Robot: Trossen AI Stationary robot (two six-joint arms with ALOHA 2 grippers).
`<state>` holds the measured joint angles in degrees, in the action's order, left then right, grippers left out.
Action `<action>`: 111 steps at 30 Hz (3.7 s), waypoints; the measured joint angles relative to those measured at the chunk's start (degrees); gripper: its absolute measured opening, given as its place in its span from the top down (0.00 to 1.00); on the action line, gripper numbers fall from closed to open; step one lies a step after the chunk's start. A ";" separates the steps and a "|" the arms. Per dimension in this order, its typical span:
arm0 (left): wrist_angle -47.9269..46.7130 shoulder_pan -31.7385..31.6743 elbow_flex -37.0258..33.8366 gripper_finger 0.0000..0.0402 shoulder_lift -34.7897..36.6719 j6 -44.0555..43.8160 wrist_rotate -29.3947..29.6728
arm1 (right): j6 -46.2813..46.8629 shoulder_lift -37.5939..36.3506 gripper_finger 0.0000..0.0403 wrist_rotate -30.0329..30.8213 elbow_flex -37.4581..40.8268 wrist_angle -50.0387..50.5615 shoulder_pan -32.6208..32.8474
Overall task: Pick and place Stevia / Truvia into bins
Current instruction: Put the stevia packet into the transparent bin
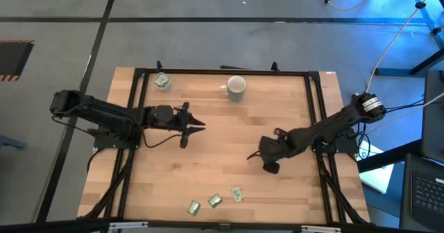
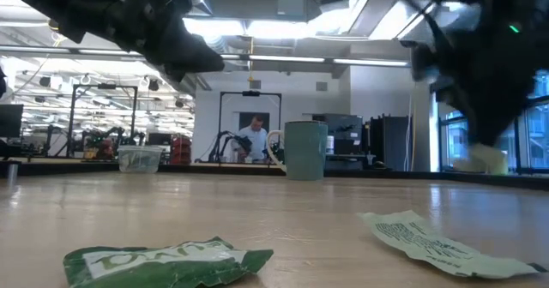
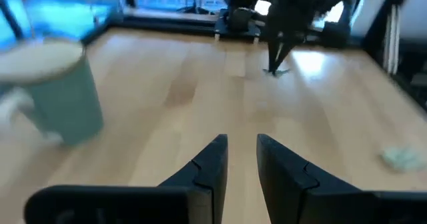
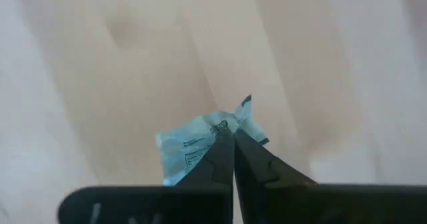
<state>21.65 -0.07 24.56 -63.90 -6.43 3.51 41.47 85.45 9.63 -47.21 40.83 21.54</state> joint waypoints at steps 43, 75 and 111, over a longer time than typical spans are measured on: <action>18.40 11.22 -0.02 0.81 -4.46 28.04 -4.37 | -34.46 6.99 0.99 -21.92 -6.02 -73.34 -12.17; 24.93 12.71 6.95 0.81 -17.79 22.82 -7.97 | -34.40 8.63 0.99 -24.01 -6.04 -72.15 -12.15; 27.82 12.71 6.97 0.88 -17.68 19.19 -8.59 | -35.84 8.63 0.99 -23.85 -6.04 -69.71 -12.17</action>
<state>49.47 12.64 31.53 -81.58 12.75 -5.08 5.63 94.08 -14.22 -53.25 -28.88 9.37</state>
